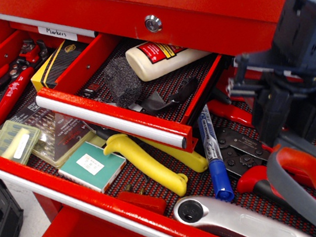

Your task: Pick up scissors and put into drawer

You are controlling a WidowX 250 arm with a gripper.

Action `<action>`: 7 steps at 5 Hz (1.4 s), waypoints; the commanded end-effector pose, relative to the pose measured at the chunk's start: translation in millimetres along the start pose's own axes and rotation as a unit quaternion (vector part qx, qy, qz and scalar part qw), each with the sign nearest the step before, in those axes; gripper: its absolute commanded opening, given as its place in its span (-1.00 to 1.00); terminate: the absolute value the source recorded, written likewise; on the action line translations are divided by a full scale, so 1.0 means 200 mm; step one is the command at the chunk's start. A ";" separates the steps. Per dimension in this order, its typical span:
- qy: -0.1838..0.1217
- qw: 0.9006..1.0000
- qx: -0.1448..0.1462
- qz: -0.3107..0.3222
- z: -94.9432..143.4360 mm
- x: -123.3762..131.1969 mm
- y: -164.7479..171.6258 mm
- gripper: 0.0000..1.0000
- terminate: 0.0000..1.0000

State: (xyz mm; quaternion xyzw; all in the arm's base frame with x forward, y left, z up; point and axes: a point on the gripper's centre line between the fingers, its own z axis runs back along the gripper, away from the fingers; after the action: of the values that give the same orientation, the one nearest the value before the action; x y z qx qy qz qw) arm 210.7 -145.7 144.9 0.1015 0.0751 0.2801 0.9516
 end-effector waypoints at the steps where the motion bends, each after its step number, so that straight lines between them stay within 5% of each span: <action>1: -0.089 0.985 0.027 0.145 0.20 0.09 0.18 -1.00 -1.00; 3: -0.116 0.962 0.015 0.248 0.21 0.36 0.33 -1.00 -1.00; 4: -0.121 0.957 -0.018 0.264 0.12 0.49 0.41 -1.00 -1.00; 6: -0.115 0.967 -0.083 0.213 -0.10 0.63 0.49 -1.00 -1.00; 7: -0.108 0.977 -0.107 0.146 -0.17 0.67 0.48 1.00 -1.00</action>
State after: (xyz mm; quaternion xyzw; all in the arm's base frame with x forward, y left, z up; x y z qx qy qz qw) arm 261.4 15.1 111.9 0.0464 -0.0573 0.4167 0.9060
